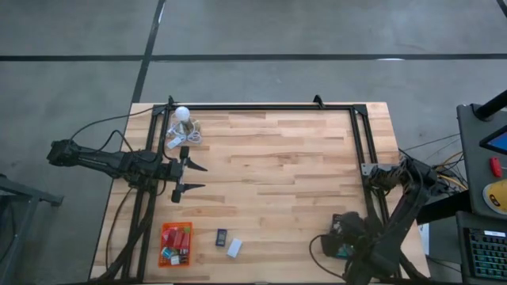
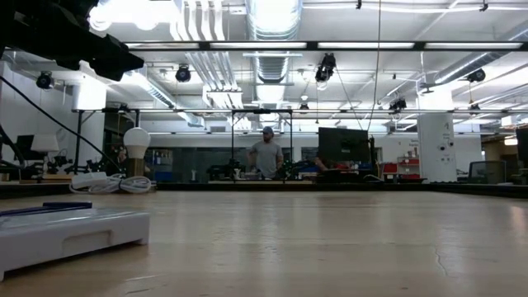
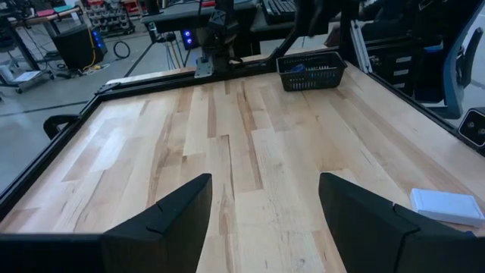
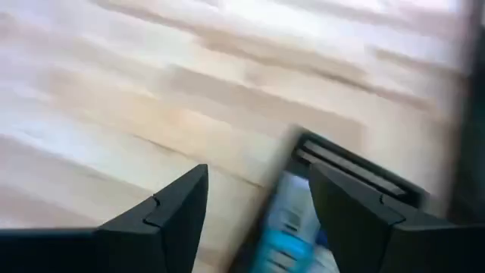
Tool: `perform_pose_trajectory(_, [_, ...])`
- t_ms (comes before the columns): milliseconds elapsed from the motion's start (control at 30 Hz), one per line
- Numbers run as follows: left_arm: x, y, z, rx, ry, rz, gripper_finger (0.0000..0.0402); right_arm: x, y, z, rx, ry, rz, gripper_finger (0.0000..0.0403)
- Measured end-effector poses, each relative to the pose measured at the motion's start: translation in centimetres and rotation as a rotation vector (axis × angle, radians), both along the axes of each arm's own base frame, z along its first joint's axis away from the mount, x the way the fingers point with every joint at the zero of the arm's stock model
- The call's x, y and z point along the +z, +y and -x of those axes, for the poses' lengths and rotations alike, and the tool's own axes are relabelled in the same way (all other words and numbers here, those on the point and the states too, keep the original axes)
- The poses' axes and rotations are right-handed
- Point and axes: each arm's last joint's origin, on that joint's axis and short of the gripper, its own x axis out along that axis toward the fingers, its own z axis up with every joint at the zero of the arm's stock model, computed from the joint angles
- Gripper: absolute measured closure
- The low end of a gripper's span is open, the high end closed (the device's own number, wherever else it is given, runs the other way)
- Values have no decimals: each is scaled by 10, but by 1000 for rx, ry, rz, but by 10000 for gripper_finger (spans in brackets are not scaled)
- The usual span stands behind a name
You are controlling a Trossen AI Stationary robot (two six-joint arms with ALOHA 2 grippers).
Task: Pick & Place Office items
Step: Put the white digital clock into the black bin
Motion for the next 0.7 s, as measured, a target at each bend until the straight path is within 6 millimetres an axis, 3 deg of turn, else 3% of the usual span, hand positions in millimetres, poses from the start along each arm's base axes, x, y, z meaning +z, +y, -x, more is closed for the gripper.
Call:
perform_pose_trajectory(133, [0,0,0,0,0,0,154,10,-2,-12,162,-172,140,175])
perform_pose_trajectory(300, [0,0,0,0,0,0,154,8,-10,-38,401,-305,468,174])
perform_pose_trajectory(533, [0,0,0,0,0,0,154,1,-31,-82,508,-248,724,173])
perform_pose_trajectory(700, [0,0,0,0,0,0,154,-8,-42,-114,586,-152,778,164])
